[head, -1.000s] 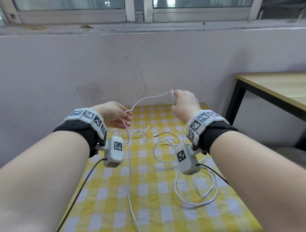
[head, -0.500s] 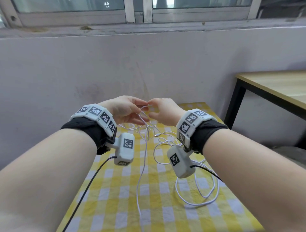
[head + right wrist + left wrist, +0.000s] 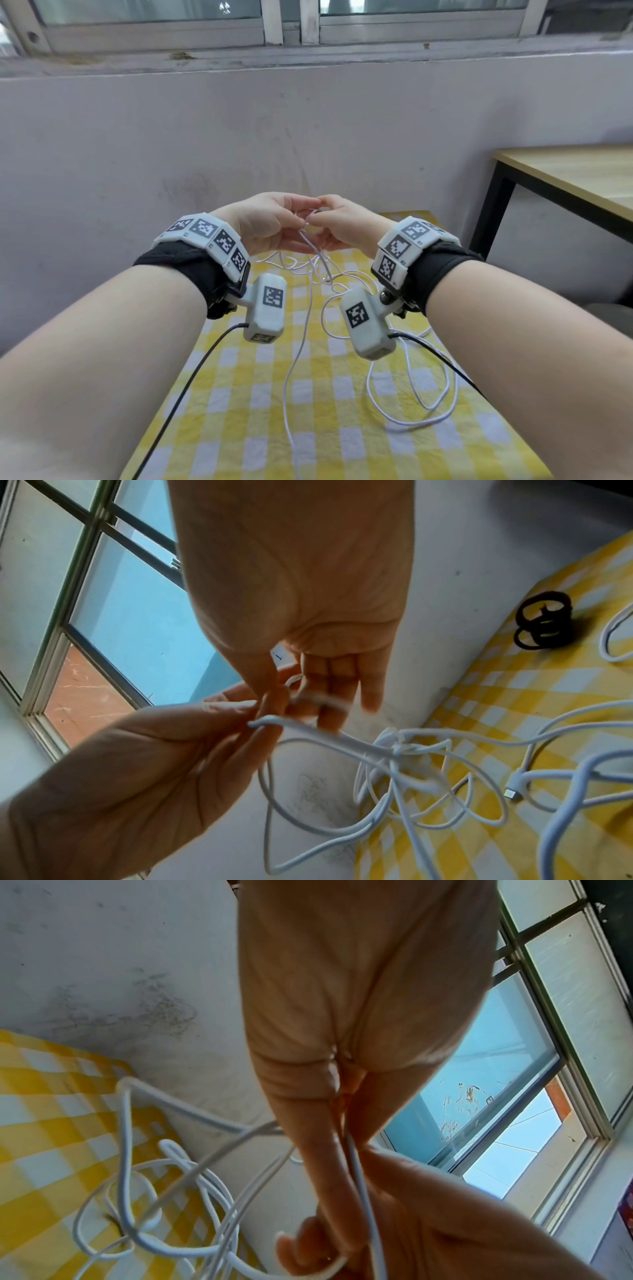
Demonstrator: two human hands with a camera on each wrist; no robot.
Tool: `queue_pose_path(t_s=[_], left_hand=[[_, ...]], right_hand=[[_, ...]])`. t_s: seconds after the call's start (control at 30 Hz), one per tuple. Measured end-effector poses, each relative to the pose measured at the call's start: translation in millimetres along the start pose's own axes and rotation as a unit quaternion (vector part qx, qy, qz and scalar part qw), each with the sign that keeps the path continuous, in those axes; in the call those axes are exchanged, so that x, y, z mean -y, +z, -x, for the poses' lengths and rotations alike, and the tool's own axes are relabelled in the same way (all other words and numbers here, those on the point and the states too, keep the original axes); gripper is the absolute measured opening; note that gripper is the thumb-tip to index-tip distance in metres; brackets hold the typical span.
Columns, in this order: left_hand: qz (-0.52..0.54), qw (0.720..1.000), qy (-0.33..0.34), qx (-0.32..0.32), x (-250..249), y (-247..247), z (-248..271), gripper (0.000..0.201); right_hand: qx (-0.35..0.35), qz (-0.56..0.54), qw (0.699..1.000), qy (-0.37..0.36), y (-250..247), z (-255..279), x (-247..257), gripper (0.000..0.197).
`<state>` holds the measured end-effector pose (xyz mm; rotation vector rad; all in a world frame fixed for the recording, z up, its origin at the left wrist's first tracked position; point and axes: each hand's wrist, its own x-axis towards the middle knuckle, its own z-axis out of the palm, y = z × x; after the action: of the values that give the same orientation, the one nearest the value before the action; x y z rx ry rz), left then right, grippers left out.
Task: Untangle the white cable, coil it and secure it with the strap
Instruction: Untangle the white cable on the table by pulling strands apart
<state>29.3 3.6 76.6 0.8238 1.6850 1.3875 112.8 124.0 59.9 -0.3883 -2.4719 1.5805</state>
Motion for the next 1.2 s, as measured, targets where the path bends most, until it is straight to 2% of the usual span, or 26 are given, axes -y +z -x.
queue_pose_path(t_s=[0.03,0.1,0.17,0.23,0.3,0.43,0.5,0.53,0.57,0.63,0.7,0.8,0.83,0.9,0.93,0.97,1.07,1.1,1.13,1.2], left_hand=[[-0.002,1.000,0.000,-0.003,0,0,-1,0.051],[-0.028,0.999,-0.002,-0.032,1,0,-2,0.049],[-0.119,0.989,-0.006,-0.085,4,-4,-4,0.044],[-0.246,0.956,-0.011,-0.158,10,-13,-7,0.036],[-0.324,0.917,-0.021,-0.230,16,-27,-8,0.032],[-0.395,0.863,-0.059,-0.308,25,-55,-2,0.041],[-0.466,0.817,-0.086,-0.329,27,-64,1,0.042],[-0.491,0.797,-0.095,-0.339,28,-68,1,0.051],[-0.487,0.794,-0.109,-0.348,30,-72,1,0.066],[-0.443,0.805,-0.139,-0.368,32,-76,5,0.090],[-0.443,0.807,-0.155,-0.357,34,-79,6,0.087],[-0.462,0.819,-0.183,-0.287,32,-72,10,0.046],[-0.483,0.813,-0.191,-0.262,30,-66,10,0.039],[-0.557,0.774,-0.194,-0.230,26,-54,8,0.050],[-0.580,0.765,-0.171,-0.223,24,-48,6,0.053],[-0.573,0.779,-0.148,-0.207,22,-41,2,0.056],[-0.421,0.898,-0.070,-0.105,20,-19,-7,0.059],[-0.373,0.924,-0.055,-0.067,21,-13,-8,0.051],[-0.341,0.939,-0.032,-0.038,24,-6,-10,0.038],[-0.326,0.945,0.002,-0.022,28,2,-14,0.009]], right_hand=[[-0.015,0.014,1.000,-0.008,1,-2,-1,0.024],[-0.063,0.063,0.996,-0.020,0,-6,-7,0.042],[-0.097,0.103,0.989,-0.033,-4,-7,-11,0.045],[-0.121,0.126,0.984,-0.038,-12,-5,-13,0.030],[-0.179,0.141,0.973,-0.037,-21,-4,-15,0.018],[-0.277,0.151,0.949,0.001,-42,-5,-19,0.021],[-0.308,0.165,0.937,0.028,-50,-5,-20,0.022],[-0.322,0.175,0.930,0.043,-53,-5,-22,0.023],[-0.333,0.186,0.922,0.058,-56,-5,-23,0.025],[-0.343,0.211,0.910,0.094,-60,-4,-25,0.028],[-0.332,0.236,0.905,0.120,-62,-3,-27,0.031],[-0.306,0.248,0.913,0.109,-58,-2,-26,0.034],[-0.298,0.246,0.918,0.093,-56,-2,-26,0.034],[-0.284,0.237,0.927,0.058,-51,-4,-24,0.031],[-0.277,0.231,0.932,0.042,-48,-5,-23,0.029],[-0.270,0.223,0.936,0.027,-46,-5,-22,0.027],[-0.250,0.189,0.949,-0.021,-39,-2,-18,0.026],[-0.249,0.172,0.952,-0.037,-38,-1,-17,0.027],[-0.254,0.152,0.954,-0.050,-37,0,-16,0.027],[-0.272,0.136,0.951,-0.059,-40,0,-15,0.027]])
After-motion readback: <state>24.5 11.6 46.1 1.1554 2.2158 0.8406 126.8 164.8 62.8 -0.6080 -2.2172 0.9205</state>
